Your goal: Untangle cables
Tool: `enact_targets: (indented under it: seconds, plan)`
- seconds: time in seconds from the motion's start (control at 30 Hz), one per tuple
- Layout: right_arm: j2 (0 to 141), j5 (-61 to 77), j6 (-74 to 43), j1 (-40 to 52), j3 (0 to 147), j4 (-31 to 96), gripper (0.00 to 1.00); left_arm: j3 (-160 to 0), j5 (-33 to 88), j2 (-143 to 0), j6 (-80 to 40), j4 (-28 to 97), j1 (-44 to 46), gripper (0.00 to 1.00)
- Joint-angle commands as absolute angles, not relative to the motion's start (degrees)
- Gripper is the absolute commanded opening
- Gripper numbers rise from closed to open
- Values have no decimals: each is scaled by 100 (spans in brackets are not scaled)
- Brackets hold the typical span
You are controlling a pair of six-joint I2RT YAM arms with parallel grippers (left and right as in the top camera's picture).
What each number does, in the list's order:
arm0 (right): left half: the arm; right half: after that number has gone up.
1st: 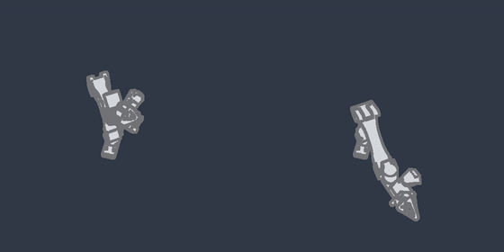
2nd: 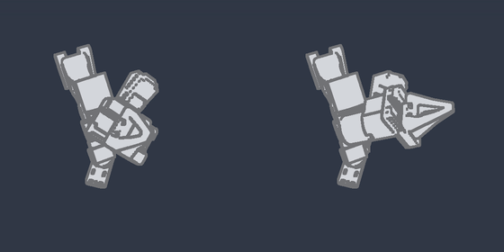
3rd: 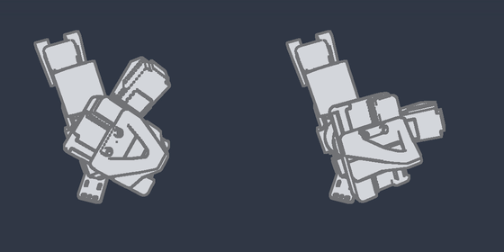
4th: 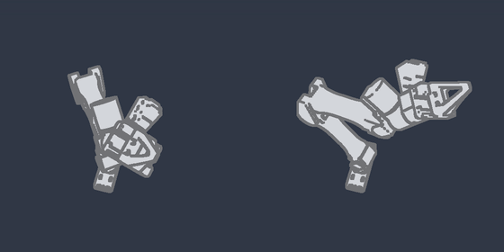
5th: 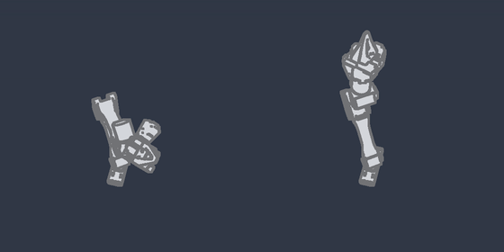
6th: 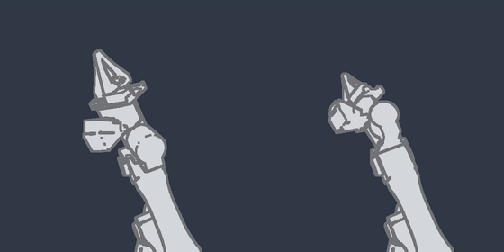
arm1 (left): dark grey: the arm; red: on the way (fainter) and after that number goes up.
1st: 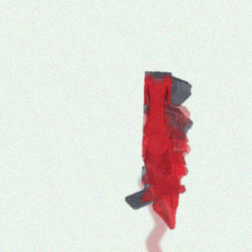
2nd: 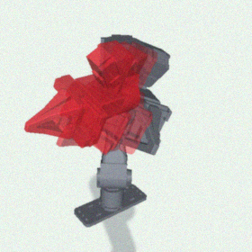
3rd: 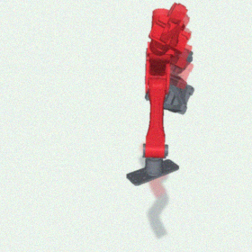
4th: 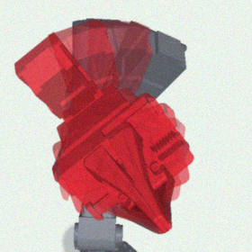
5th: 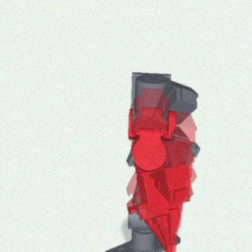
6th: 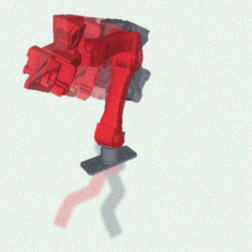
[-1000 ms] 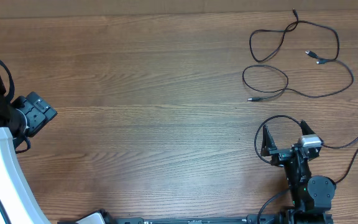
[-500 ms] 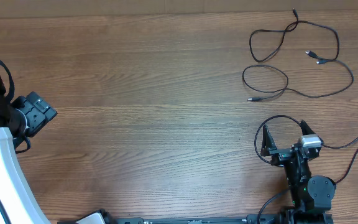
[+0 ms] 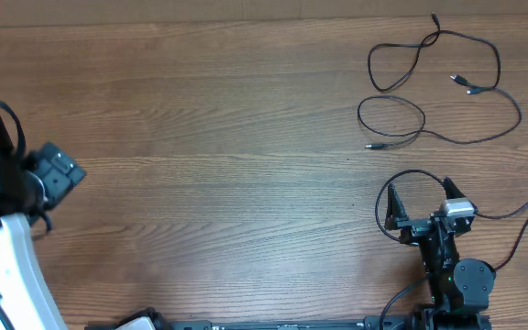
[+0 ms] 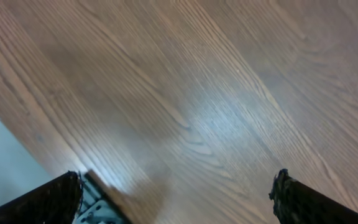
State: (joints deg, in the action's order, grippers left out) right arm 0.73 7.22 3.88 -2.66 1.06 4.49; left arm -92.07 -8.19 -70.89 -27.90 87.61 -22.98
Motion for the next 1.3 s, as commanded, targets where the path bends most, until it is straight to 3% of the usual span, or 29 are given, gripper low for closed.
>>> enact_targets:
  seconds: [0.0,0.23,0.4,0.9,1.07,1.27]
  plan:
    - [16,692,419,-292,47,425,100,-8305,-659,-6399,-2759,8248,-2287,100]
    - [16,692,419,-292,47,425,100,-6447,473,-5308,-1203,6372,-1586,99]
    - [16,692,419,-292,47,425,100,-5452,572,-4724,-961,5452,-947,100]
    - [16,692,419,-292,47,425,100,-3951,854,-3155,-403,5262,-403,100]
    - [16,692,419,-292,47,425,100,-3514,1455,-2499,158,4657,-405,100]
    - [16,692,419,-292,47,425,100,-3100,1511,-1776,-49,4244,-405,100]
